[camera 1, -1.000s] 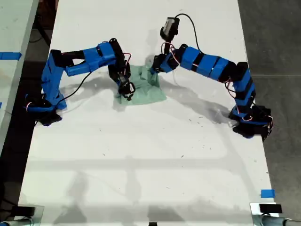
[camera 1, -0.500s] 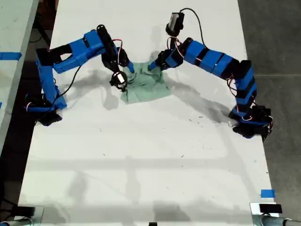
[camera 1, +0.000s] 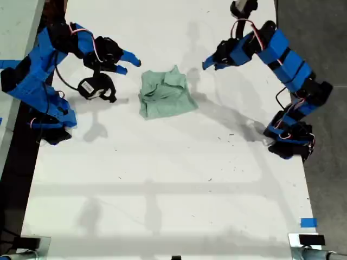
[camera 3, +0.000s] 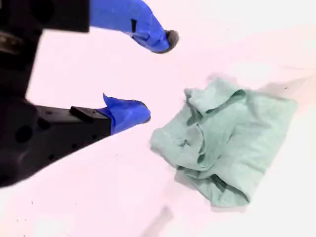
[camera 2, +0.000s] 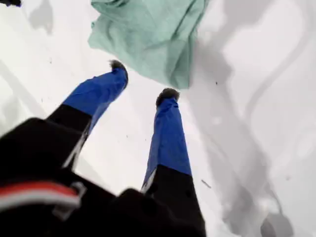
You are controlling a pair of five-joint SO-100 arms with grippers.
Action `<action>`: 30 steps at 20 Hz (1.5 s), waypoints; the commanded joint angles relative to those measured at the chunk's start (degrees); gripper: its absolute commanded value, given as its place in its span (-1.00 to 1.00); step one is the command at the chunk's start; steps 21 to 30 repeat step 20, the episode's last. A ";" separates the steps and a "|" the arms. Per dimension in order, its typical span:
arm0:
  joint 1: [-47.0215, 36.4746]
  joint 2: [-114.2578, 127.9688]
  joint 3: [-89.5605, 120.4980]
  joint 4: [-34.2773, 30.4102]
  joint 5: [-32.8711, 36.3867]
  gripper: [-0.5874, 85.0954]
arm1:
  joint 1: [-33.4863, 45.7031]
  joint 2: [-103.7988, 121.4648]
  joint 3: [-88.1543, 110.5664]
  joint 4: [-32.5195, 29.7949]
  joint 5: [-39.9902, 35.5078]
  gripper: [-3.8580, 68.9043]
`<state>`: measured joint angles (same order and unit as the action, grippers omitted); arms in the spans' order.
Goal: Fold t shirt
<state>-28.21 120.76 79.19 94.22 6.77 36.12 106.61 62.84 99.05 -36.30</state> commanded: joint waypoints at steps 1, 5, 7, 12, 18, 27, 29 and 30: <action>6.77 7.91 7.03 -0.88 -5.98 -0.59 | -4.13 19.51 16.79 0.70 5.27 -0.64; 16.44 18.37 26.63 -1.93 -18.72 -0.60 | -8.26 47.46 46.41 0.70 11.43 -0.82; 22.15 21.80 35.42 -4.48 -24.61 -0.60 | -11.78 58.89 58.71 0.70 14.24 -0.84; 30.41 34.28 61.17 -19.16 -33.31 -0.66 | -25.49 75.85 80.51 -4.57 22.76 -0.84; 35.24 58.45 84.81 -34.28 -32.87 -0.72 | -33.22 86.48 91.14 -8.17 27.16 -0.82; 35.24 68.64 89.47 -35.95 -30.32 -0.75 | -33.75 91.41 92.20 -8.17 26.72 -0.79; 35.24 68.64 89.47 -35.95 -30.32 -0.75 | -33.75 91.41 92.20 -8.17 26.72 -0.79; 35.24 68.64 89.47 -35.95 -30.32 -0.75 | -33.75 91.41 92.20 -8.17 26.72 -0.79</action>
